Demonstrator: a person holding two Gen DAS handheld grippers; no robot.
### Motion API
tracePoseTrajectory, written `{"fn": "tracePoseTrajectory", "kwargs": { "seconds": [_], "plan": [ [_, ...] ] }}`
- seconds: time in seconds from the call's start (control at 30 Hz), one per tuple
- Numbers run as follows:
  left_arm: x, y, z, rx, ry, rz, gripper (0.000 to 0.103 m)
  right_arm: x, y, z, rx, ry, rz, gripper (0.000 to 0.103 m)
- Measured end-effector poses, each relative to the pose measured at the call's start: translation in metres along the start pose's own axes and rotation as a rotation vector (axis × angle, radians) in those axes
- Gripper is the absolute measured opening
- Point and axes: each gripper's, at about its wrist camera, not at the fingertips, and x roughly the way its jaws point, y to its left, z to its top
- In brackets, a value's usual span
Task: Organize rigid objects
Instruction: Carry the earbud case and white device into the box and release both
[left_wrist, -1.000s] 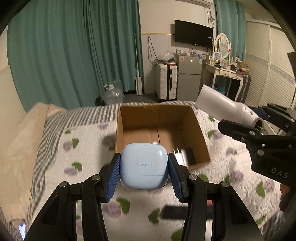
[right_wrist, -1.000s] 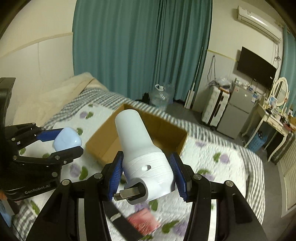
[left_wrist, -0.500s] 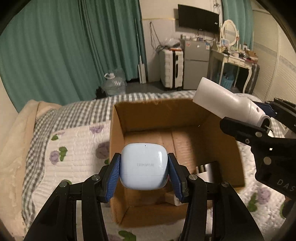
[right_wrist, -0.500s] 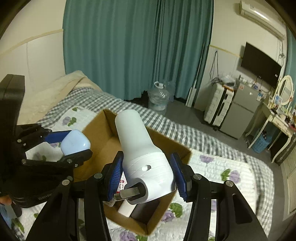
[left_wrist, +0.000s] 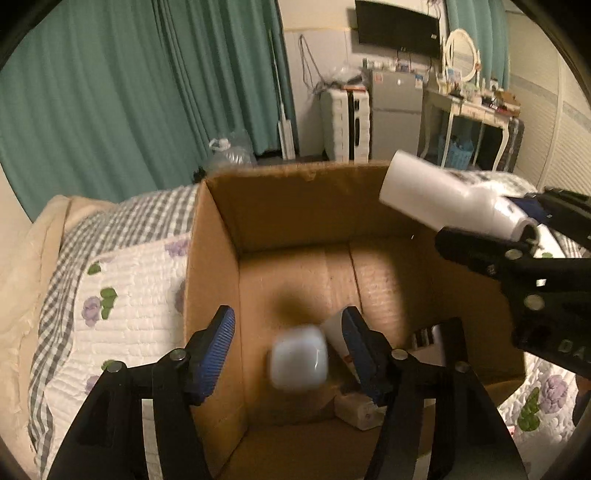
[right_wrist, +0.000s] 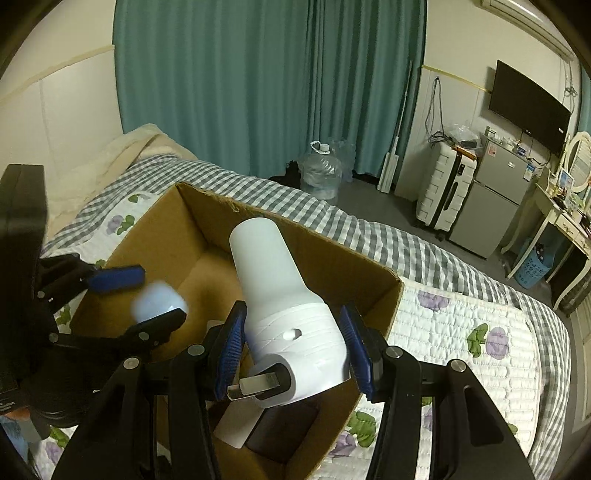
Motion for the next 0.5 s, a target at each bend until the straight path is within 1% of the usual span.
{"fn": "tracePoseTrajectory", "kwargs": {
  "seconds": [0.17, 0.47, 0.5],
  "plan": [
    [-0.009, 0.002, 0.005, -0.005, -0.010, -0.001, 0.064, 0.002, -0.002, 0.001, -0.002, -0.001, 0.018, 0.051],
    [-0.009, 0.002, 0.009, -0.018, -0.021, -0.005, 0.064, 0.029, -0.002, -0.001, -0.015, 0.013, 0.027, 0.051],
    [-0.009, 0.002, 0.008, -0.017, -0.025, -0.005, 0.064, 0.032, -0.002, -0.002, -0.018, 0.013, 0.033, 0.057]
  ]
}}
